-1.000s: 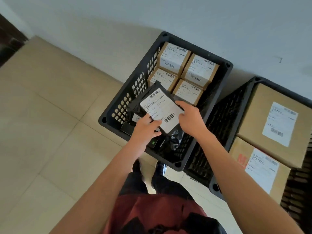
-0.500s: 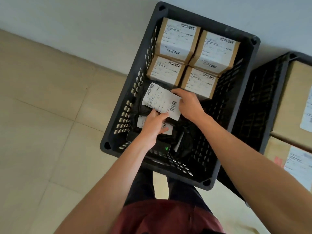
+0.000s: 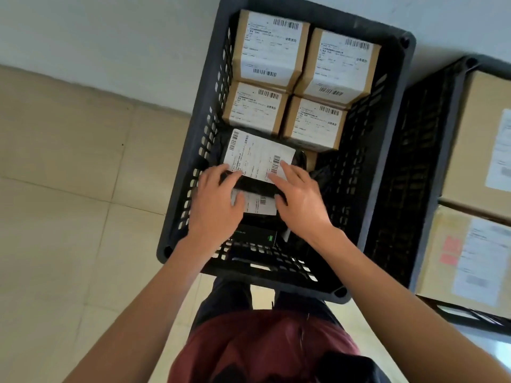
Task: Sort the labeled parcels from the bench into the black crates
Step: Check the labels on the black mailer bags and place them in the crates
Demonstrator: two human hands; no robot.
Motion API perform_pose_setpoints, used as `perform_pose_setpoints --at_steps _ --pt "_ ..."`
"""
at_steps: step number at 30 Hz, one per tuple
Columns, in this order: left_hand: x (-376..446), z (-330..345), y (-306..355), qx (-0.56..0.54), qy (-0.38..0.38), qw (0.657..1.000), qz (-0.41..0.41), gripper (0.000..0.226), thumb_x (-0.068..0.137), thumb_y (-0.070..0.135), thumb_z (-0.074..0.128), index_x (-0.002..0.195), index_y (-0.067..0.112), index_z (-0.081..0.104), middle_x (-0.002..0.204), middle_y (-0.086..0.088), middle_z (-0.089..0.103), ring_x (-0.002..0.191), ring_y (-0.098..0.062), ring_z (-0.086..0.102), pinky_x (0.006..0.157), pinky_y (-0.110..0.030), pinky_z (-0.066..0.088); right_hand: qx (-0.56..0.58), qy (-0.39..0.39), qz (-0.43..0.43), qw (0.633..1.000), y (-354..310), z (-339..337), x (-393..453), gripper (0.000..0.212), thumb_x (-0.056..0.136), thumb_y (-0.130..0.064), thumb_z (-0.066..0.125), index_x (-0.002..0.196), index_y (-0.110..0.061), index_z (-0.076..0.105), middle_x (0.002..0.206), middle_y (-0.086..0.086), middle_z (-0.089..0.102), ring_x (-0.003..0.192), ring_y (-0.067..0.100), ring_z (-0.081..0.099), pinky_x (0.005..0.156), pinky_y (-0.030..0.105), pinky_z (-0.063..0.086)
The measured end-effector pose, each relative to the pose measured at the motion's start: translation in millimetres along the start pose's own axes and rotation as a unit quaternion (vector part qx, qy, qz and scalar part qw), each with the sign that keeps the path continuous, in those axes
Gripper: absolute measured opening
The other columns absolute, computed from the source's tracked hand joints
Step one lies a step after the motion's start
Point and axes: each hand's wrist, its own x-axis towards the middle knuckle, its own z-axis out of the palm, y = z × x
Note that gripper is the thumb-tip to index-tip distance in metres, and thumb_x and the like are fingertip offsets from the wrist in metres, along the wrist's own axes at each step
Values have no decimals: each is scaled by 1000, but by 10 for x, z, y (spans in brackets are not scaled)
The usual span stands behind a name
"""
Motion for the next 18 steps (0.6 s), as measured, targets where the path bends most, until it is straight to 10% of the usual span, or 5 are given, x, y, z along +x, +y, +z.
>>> perform_pose_setpoints --at_steps 7,18 --pt "241 145 -158 247 -143 956 71 66 101 30 58 161 21 32 171 -13 7 158 -33 8 122 -56 27 -89 -192 19 977 -67 215 -93 78 105 -15 51 166 -15 3 175 4 -7 161 30 -8 129 51 17" --pt "348 247 -253 287 -182 937 78 86 99 31 61 166 20 7 171 -12 -17 159 -35 -10 126 -55 21 -135 -204 28 969 -23 294 34 92 99 -10 56 165 -11 -7 173 5 -17 160 31 -16 129 52 14"
